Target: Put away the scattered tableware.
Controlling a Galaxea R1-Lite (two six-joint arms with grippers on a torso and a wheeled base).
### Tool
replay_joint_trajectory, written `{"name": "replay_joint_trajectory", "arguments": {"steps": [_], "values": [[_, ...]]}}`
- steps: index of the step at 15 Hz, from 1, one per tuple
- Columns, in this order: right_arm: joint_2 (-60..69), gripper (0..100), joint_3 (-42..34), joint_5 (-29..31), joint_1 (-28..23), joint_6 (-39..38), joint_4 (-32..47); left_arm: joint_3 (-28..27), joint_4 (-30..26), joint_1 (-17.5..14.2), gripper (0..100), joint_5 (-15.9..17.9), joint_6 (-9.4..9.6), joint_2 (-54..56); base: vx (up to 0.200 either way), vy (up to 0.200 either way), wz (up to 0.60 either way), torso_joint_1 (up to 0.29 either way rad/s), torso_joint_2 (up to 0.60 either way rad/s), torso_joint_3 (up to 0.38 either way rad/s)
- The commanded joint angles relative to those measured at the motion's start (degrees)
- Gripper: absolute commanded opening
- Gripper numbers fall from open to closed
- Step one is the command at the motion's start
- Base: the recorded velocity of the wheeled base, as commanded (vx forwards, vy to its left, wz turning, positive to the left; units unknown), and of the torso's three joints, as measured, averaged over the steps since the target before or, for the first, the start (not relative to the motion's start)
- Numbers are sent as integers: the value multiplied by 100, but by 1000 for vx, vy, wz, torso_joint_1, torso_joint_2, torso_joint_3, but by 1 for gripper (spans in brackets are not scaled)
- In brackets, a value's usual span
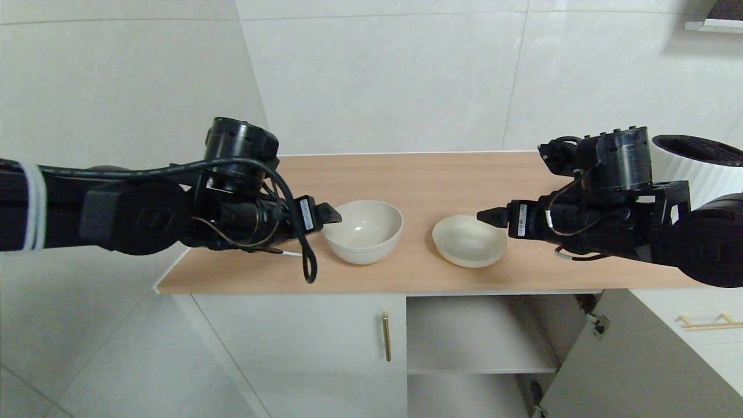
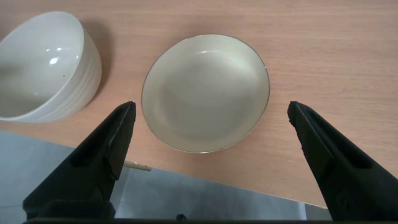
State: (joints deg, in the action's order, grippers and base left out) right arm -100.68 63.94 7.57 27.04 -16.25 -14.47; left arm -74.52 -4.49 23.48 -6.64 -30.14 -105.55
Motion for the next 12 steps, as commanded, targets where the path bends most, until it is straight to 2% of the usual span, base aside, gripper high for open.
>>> {"name": "replay_joint_trajectory", "arguments": {"steps": [1, 2, 6, 7, 12], "values": [[5, 100, -4, -1, 3, -1, -3, -159, 0, 16, 100, -56, -1, -484, 0, 0, 0, 0, 0, 0], [14, 100, -13, -1, 12, -1, -12, -432, 9, -1, 100, -302, -36, -818, 0, 0, 0, 0, 0, 0], [14, 100, -13, -1, 38, -10, -12, -555, 9, 8, 100, -302, -36, -880, 0, 0, 0, 0, 0, 0], [14, 100, -13, -1, 38, -10, -12, -555, 9, 8, 0, -302, -36, -889, 0, 0, 0, 0, 0, 0], [22, 100, -13, -1, 38, -10, -12, -537, 203, 8, 0, -302, -45, -950, 0, 0, 0, 0, 0, 0]]}}
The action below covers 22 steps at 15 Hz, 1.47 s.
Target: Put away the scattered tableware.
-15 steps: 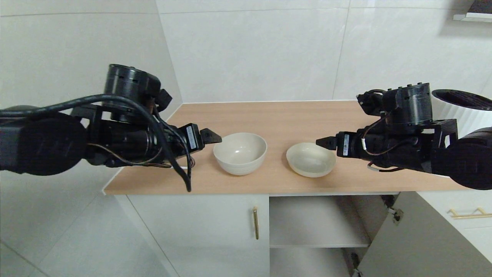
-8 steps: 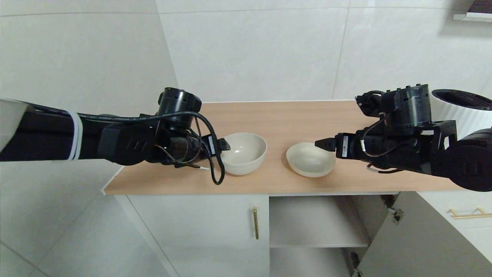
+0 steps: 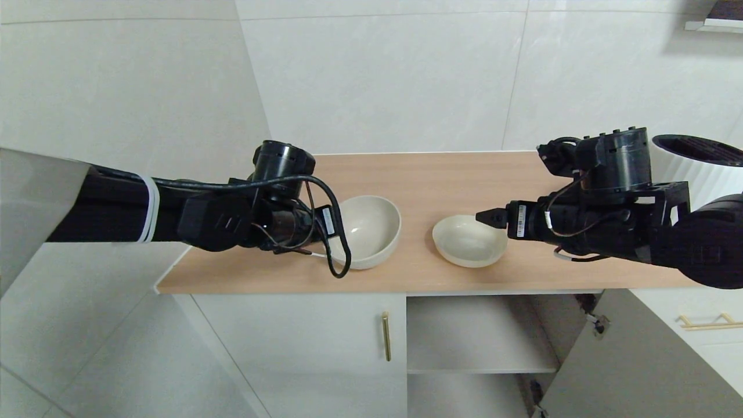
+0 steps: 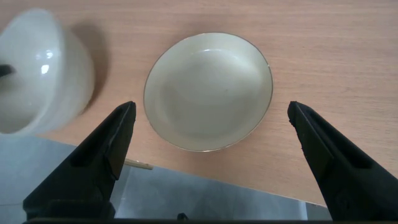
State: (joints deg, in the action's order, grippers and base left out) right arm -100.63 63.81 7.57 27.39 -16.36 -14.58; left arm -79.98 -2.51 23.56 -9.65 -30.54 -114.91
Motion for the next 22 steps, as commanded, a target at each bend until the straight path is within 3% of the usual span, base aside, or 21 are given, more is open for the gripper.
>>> {"name": "replay_joint_trajectory", "arguments": {"steps": [1, 8, 12, 21, 22], "values": [[17, 100, 0, -1, 3, 1, -1, 44, 5, 8, 0, -19, -5, 74, 0, 0, 0, 0, 0, 0], [-378, 100, 132, 236, -76, 28, 140, 730, 14, 175, 0, 7, 4, 1436, 0, 0, 0, 0, 0, 0], [-809, 100, 739, 412, -340, -16, 1054, 967, 14, 228, 0, 218, 13, 1911, 0, 0, 0, 0, 0, 0], [-1319, 100, 976, 561, -357, -227, 1098, 1002, 14, 236, 0, 236, 13, 2051, 0, 0, 0, 0, 0, 0], [-1327, 0, 976, 553, -357, -227, 1098, 1002, 14, 236, 0, 236, 13, 2051, 0, 0, 0, 0, 0, 0]]}}
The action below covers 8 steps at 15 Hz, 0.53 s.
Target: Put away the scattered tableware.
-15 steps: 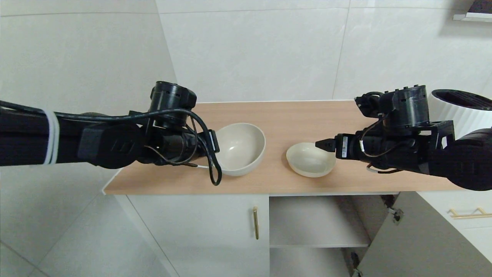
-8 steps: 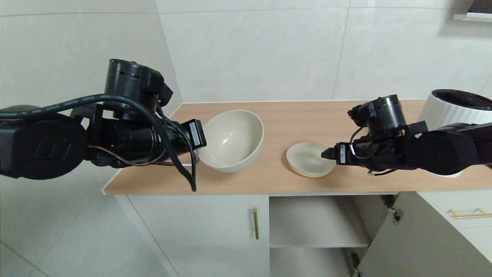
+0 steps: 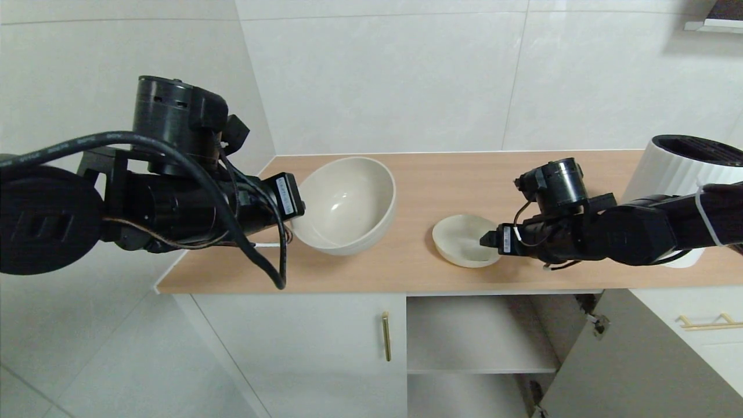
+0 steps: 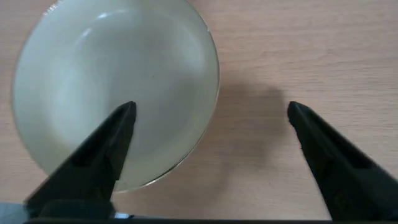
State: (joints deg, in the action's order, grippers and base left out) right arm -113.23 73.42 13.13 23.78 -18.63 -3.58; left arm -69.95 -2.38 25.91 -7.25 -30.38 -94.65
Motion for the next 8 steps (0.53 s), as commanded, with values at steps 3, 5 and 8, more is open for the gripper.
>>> {"name": "replay_joint_trajectory", "arguments": {"steps": [3, 5, 8], "values": [[-77, 0, 32, -12, 3, -53, -11, -1, 0, 11, 0, -4, -3, 25, 0, 0, 0, 0, 0, 0], [-94, 0, 67, -12, 3, -62, -11, -1, 0, 46, 0, -4, -3, 34, 0, 0, 0, 0, 0, 0], [-42, 0, 93, -21, 3, -229, -2, -1, 0, 55, 0, -13, -3, 69, 0, 0, 0, 0, 0, 0]]}}
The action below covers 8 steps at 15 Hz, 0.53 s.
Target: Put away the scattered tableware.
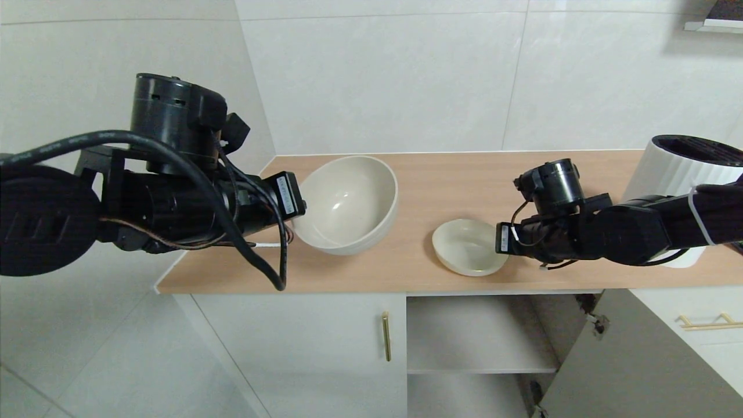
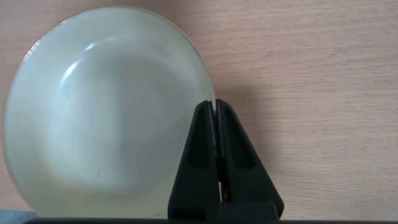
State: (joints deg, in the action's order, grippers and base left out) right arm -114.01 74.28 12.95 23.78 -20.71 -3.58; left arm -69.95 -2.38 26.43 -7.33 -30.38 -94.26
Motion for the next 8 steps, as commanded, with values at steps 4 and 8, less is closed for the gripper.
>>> {"name": "replay_joint_trajectory", "arguments": {"steps": [4, 8], "values": [[344, 0, -27, -11, 30, -38, 42, 60, 9, 3, 0, -6, -12, 171, 0, 0, 0, 0, 0, 0], [1197, 0, -256, -556, 39, -205, 587, 966, 580, 187, 0, 56, 76, 637, 0, 0, 0, 0, 0, 0]]}}
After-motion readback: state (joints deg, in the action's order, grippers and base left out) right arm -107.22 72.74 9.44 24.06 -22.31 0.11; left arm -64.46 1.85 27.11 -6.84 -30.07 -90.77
